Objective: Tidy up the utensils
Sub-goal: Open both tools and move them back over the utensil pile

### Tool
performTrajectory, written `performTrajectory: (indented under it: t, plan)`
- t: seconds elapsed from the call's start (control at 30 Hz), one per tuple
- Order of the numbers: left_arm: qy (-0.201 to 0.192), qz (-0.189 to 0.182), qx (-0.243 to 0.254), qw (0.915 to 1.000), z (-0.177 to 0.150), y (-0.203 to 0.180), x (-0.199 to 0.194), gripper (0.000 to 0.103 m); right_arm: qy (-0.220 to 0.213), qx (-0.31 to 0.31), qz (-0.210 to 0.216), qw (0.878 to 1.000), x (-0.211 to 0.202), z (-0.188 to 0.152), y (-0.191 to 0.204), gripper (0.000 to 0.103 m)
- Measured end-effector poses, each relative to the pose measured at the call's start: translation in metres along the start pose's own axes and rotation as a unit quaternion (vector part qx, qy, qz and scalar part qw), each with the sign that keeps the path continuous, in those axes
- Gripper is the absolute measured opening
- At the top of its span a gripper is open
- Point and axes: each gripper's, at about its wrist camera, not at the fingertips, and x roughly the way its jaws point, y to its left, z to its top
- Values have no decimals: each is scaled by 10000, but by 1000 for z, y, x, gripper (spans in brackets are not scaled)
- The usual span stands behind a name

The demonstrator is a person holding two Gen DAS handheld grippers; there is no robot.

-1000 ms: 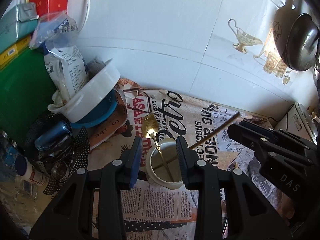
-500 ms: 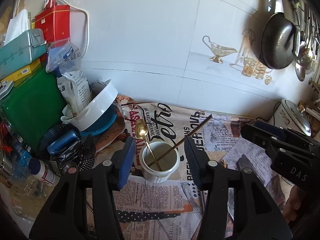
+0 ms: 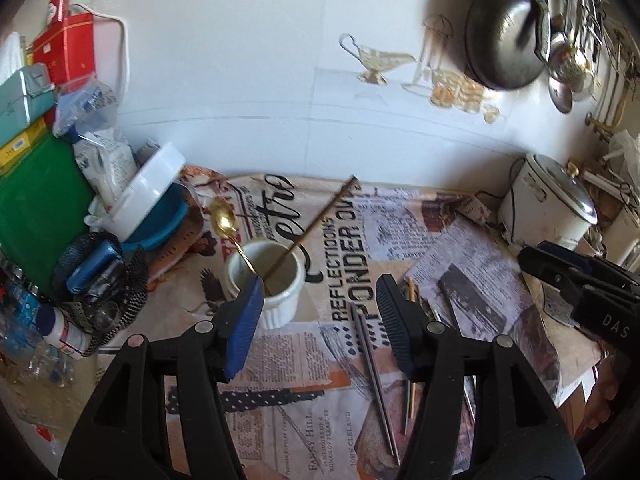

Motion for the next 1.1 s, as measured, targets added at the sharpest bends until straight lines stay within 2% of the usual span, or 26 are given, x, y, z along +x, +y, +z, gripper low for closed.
performTrajectory:
  t: [0.33,0.73,0.93,1.1]
  plan:
    - [918,-267,365,9947,-32,-37,59,57,630,587,-663,9941,11,-43,-58,39]
    - [2067,-714,537,9743,-79,-88,130,57,1289,1085,-933,9813,29,-94,-97,39]
    - [2386,-757,647,9660,-95,-112,156,57,1527,1286,-928,9755,39,-110,-113,39]
    - [2419,-565,732,9659,-102,-123,171,56,1627,1360,-881,9733,47,-116,-119,39]
